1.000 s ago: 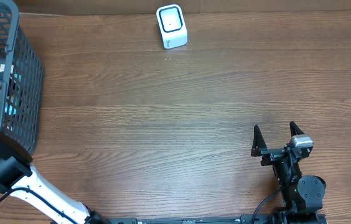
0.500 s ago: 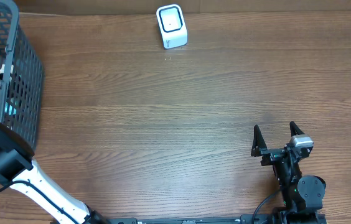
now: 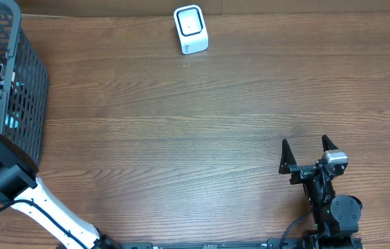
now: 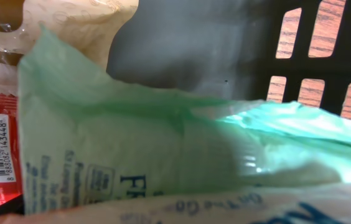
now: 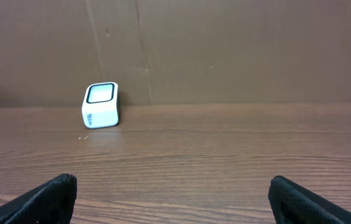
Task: Scan the item barcode
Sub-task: 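Grasp the orange Kleenex tissue pack in the basket with the left gripper, then lift the held packs out and carry them right toward table centre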
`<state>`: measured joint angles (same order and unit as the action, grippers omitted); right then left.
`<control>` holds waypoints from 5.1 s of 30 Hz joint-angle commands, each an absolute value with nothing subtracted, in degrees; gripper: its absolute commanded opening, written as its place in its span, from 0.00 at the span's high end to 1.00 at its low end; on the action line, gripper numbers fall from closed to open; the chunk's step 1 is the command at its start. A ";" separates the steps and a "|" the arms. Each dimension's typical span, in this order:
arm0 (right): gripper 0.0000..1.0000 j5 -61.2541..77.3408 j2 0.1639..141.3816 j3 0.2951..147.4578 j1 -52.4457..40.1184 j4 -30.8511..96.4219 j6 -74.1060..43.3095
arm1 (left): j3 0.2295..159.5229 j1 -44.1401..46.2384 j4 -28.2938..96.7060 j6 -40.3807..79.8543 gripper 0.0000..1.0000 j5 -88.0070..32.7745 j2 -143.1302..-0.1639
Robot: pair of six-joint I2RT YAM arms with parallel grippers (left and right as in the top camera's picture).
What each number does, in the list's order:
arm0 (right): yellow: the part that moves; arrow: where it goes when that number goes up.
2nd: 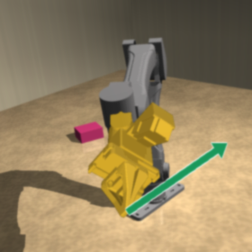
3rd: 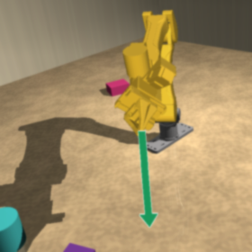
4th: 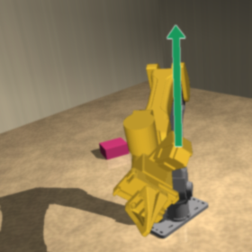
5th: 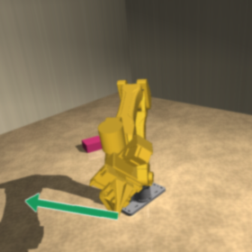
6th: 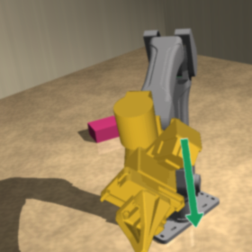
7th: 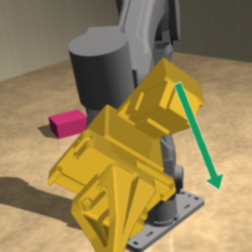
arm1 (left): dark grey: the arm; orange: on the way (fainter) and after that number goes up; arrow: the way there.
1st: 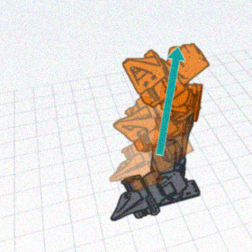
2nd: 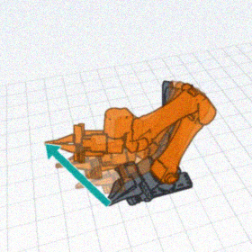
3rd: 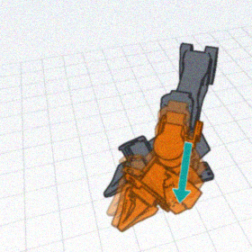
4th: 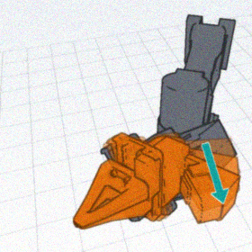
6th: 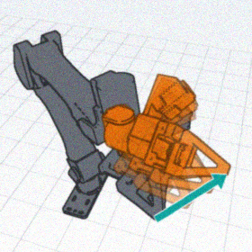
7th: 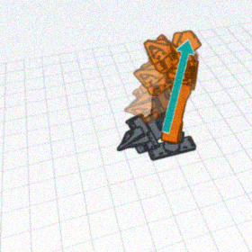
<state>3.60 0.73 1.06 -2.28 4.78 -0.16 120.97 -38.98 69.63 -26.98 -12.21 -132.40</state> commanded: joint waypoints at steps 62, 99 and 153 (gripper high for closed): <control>0.00 3.11 0.16 0.45 -2.17 4.62 0.03 | 118.78 -38.70 66.70 -10.90 0.55 -6.37 -113.58; 0.00 3.11 0.16 0.45 -2.17 4.60 0.01 | 118.43 -15.31 78.37 4.84 0.53 -5.26 -84.20; 0.00 3.11 0.16 0.45 -2.17 4.60 0.01 | 83.24 53.19 41.30 50.87 0.61 6.61 -108.27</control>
<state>3.60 0.73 1.06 -2.28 4.78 -0.21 82.91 51.70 42.39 45.17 3.53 -108.79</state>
